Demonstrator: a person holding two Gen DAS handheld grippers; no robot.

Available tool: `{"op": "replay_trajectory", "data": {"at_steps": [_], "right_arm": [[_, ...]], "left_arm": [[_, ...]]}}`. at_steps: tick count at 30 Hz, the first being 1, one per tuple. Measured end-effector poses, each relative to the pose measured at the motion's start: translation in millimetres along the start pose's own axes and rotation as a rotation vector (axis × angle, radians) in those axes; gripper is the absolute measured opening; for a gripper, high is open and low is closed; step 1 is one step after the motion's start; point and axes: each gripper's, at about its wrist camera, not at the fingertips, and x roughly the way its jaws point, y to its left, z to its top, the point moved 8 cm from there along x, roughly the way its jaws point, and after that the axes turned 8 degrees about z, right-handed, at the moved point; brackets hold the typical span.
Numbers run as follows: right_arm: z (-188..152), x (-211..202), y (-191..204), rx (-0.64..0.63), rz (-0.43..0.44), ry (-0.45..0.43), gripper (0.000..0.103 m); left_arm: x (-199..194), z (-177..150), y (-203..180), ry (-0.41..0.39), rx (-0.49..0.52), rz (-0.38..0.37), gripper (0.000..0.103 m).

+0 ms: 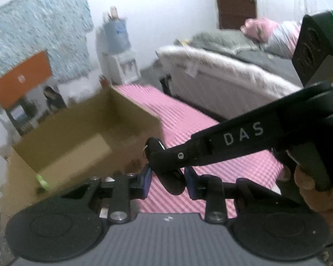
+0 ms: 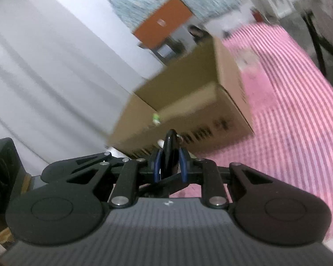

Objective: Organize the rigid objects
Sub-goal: 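Lift the key fob with the right tool and carry it over the box, then lower the key fob into the box and open the right tool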

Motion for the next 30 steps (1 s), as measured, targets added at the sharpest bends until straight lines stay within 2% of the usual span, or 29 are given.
{"op": "replay_trajectory", "data": {"at_steps": [5,9,14,18,21,27,30], "right_arm": [[37,17,40,-0.097,0.074,-0.008,0.017],[67,59,60,-0.132,0.121,0.049,0.017],[101,126,60,-0.077,0.152,0.173,0.017],[120,191,43,0.031,0.142,0.296,0.017],[123,234,28,0.101,0.113,0.371,0.017],[119,303,-6,0.222,0.067,0.460,0.017],[112,321,-15,0.238,0.049,0.490,0.017]], "left_arm": [[-18,25,43,-0.039,-0.026,0.082,0.033],[-7,38,87,-0.001,-0.062,0.125,0.033],[33,42,141,0.120,-0.098,0.145,0.033],[74,37,177,0.236,-0.118,0.133,0.034],[111,28,199,0.330,-0.143,0.123,0.034],[168,10,222,0.456,-0.123,0.156,0.035],[186,2,232,0.502,-0.144,0.161,0.035]]}}
